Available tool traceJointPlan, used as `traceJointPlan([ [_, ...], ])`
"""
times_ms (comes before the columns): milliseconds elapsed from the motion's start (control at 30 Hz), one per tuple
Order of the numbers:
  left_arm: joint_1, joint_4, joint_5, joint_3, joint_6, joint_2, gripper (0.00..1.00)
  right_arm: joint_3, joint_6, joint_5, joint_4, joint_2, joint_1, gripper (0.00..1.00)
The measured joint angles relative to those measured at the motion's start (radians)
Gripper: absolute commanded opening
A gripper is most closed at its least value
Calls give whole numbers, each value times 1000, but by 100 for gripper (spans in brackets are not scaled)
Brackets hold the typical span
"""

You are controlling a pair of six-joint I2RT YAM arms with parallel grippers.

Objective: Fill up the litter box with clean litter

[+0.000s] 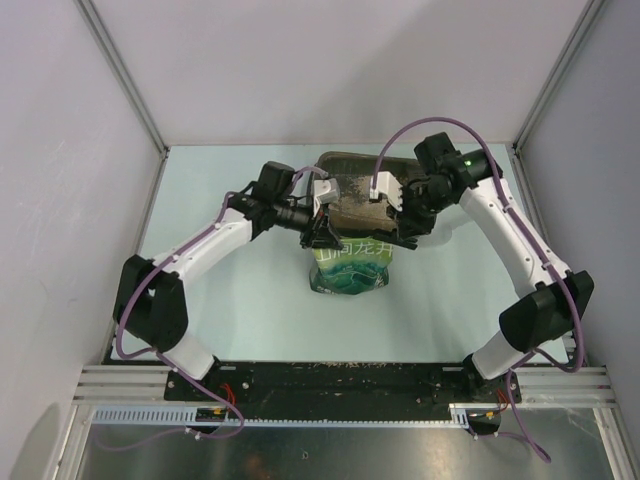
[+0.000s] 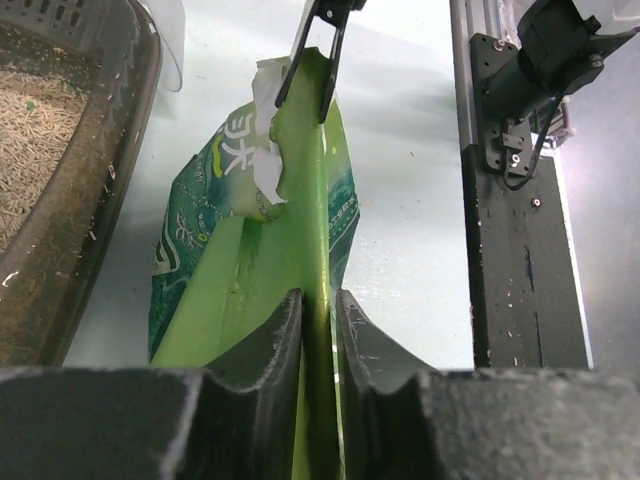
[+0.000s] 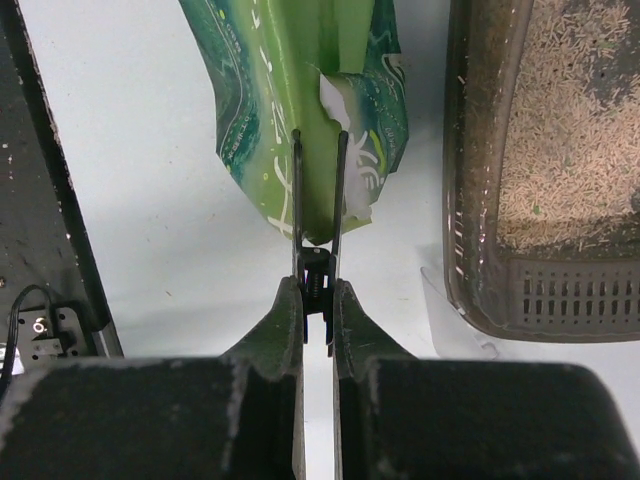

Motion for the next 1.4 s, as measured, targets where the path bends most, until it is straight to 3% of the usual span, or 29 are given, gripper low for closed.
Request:
traceJointPlan([
  [100,1,3,-1,0,9,2,8,4,8,-8,-10,8,2,0],
  [300,0,2,0,0,18,6,1,4,-3,13,-12,11,43,0],
  [933,0,-1,0,3,18,8,0,85,-19,66,-18,92,145,0],
  [1033,4,-4,3,3,18,8,12,87,-15,71,-18,94,154,0],
  [1067,4,-5,3,3,18,8,28,87,-15,72,-18,94,155,0],
  [1167,9,-11,2,3,13,8,37,88,-13,77,-18,94,161,0],
  [1333,23,-20,2,-3,10,5,36,91,-12,94,-15,98,183,0],
  [1400,34,-21,2,-21,11,-6,27,93,-12,101,-13,103,192,0],
])
